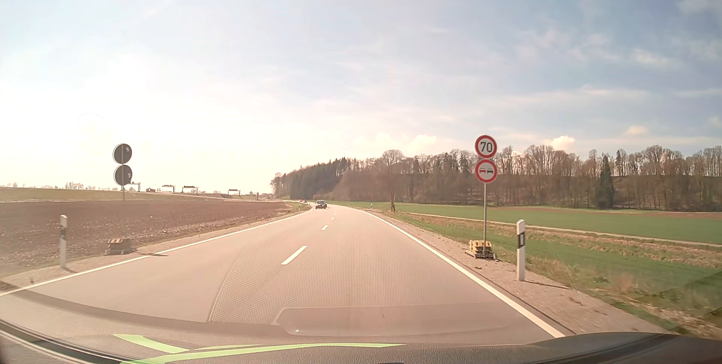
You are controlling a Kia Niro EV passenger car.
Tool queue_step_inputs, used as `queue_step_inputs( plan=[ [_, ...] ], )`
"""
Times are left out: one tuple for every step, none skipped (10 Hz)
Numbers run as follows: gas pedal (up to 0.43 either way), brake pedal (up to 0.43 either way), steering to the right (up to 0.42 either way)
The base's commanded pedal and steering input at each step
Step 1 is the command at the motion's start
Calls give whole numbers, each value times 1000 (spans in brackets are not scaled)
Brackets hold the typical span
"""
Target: Follow the waypoints while adhering to traffic rules and regulations
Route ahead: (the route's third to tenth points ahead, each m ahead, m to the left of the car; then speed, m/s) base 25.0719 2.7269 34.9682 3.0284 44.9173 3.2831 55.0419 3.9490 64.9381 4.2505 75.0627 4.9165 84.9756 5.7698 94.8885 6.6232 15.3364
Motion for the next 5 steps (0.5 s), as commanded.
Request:
queue_step_inputs(
  plan=[
    [98, 0, -5],
    [98, 0, -5],
    [98, 0, -5],
    [98, 0, -5],
    [98, 0, -5]
  ],
)
